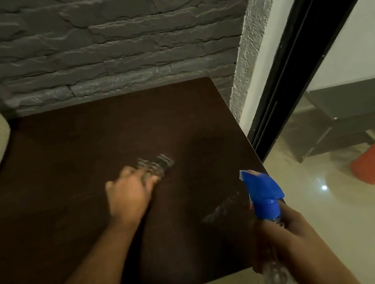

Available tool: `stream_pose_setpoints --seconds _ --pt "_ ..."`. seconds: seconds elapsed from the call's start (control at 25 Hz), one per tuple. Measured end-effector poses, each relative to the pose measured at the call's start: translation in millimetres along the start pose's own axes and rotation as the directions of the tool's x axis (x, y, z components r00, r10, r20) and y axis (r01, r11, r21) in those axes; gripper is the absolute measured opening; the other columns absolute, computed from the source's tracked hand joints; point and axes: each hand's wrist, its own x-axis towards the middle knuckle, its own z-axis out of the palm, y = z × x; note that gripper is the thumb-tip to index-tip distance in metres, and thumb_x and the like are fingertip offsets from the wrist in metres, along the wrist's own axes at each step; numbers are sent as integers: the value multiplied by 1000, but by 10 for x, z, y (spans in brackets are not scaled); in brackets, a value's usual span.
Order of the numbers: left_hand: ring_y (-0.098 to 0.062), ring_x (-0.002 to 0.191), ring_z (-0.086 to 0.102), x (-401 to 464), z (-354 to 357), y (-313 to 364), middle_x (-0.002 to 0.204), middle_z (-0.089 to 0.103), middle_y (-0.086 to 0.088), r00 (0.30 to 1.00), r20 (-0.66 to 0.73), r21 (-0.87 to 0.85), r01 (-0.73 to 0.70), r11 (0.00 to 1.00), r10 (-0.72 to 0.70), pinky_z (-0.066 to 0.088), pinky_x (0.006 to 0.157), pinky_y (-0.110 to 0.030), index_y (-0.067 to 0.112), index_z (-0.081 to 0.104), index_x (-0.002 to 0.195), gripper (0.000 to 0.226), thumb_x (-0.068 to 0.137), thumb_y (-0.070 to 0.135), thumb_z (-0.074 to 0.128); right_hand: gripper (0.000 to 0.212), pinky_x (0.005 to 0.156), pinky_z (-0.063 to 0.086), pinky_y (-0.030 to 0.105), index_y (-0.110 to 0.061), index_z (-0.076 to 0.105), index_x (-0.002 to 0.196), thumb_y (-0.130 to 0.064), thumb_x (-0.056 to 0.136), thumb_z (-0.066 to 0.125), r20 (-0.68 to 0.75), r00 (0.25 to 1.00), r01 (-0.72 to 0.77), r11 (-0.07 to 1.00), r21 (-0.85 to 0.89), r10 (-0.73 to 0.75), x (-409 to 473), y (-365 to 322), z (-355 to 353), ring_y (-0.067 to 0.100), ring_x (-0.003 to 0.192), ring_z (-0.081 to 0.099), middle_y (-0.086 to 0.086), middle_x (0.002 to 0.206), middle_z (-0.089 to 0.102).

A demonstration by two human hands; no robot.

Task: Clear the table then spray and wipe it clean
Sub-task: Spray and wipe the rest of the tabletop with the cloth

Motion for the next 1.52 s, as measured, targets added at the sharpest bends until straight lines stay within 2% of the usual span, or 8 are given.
stream_pose_setpoints --seconds 0.12,0.28,0.48,0.64,0.72,0.84,1.24,1.52 --pt "-26 95 62 -248 -132 -193 113 60 -5 951 -40 10 308 951 -307 43 82 -40 28 63 120 37 90 47 52 47 45 52 29 -17 55 104 -20 57 62 32 999 3 1000 -20 -2 -123 75 -30 26 47 58 9 54 58" --pt "-16 82 65 -968 43 247 98 60 7 981 20 -1 -195 981 195 41 71 -34 36 65 115 40 85 56 47 53 46 52 28 -13 53 109 -20 58 64 117 992 -45 999 -16 47 -205 189 104 23 46 57 14 60 58" --pt "-26 92 63 -760 -236 -317 112 60 -5 939 -37 22 342 939 -341 44 81 -40 28 63 121 38 91 49 50 47 48 53 28 -14 53 110 -23 67 67 106 994 4 999 -42 0 -364 276 267 24 48 58 13 60 57" --pt "-15 74 64 -1458 -159 -180 94 62 5 977 40 15 -208 978 207 43 66 -33 33 67 112 43 84 54 42 23 45 52 29 -16 54 103 -4 84 60 55 998 13 999 -32 -12 -533 325 431 26 48 54 17 61 55" --pt "-21 80 65 -1504 -252 -586 101 63 0 1000 -6 24 14 1000 -14 45 70 -36 31 66 115 37 89 50 47 21 46 51 29 -14 53 102 -5 84 59 57 998 17 999 -44 -15 -652 369 543 27 48 54 16 60 55" --pt "-28 98 61 -1493 -373 -1215 120 57 -10 871 -21 70 492 868 -491 44 81 -41 27 58 126 44 92 53 46 23 46 49 30 -15 53 104 -6 84 60 -32 999 30 999 -30 -31 -814 437 610 28 49 54 17 59 54" --pt "-32 102 58 -1613 -390 -1257 124 53 -15 871 -19 52 491 869 -491 45 82 -43 24 53 132 49 93 52 45 25 48 51 28 -19 55 104 -7 83 63 -30 1000 -7 993 -121 3 -1153 640 753 20 47 56 12 60 56" --pt "-32 99 57 -1635 -390 -1244 123 52 -15 872 -23 49 490 871 -489 44 81 -44 24 51 133 49 94 52 45 20 47 51 30 -6 53 104 -8 85 59 -249 967 38 995 -90 -59 -1163 598 368 27 49 57 16 59 58"
